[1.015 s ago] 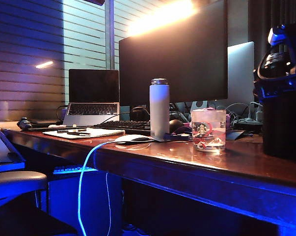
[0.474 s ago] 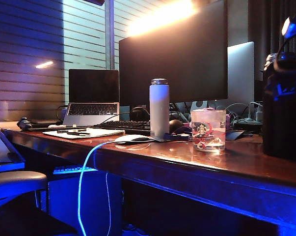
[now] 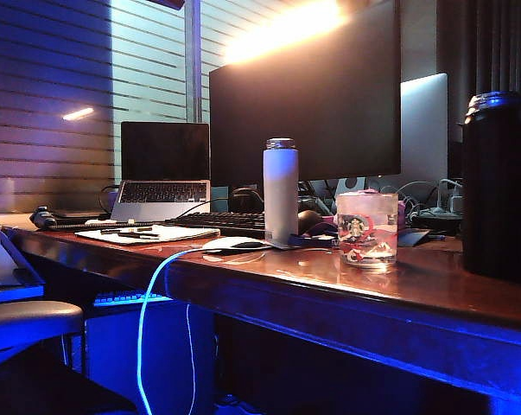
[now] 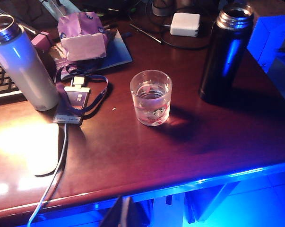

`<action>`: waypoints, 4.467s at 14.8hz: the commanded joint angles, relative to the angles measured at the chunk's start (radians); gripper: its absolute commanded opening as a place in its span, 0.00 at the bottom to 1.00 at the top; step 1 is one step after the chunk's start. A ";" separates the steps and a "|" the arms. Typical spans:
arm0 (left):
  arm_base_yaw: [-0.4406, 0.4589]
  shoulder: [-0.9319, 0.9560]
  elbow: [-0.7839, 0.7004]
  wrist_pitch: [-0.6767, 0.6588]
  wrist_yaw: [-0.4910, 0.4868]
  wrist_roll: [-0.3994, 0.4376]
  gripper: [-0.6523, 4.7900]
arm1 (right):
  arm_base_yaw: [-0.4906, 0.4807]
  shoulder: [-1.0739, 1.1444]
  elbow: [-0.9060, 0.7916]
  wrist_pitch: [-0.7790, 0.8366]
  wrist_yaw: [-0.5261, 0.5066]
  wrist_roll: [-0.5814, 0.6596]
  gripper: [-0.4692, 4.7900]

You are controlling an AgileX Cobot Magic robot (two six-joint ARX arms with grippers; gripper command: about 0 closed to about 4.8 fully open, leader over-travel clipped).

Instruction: Pick up the black thermos, pour a little water from inside into the glass cup, then place the black thermos back on the table.

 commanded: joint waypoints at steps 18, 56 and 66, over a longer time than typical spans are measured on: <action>0.000 -0.002 0.005 0.005 0.004 -0.006 0.11 | -0.095 -0.779 -0.182 -0.688 0.054 0.031 0.09; 0.387 -1.331 -1.355 0.406 -0.400 -0.294 0.11 | -0.096 -0.779 -0.182 -0.682 0.048 0.031 0.09; 0.386 -1.328 -1.355 0.359 -0.422 -0.310 0.11 | -0.097 -0.779 -0.182 -0.682 0.048 0.031 0.09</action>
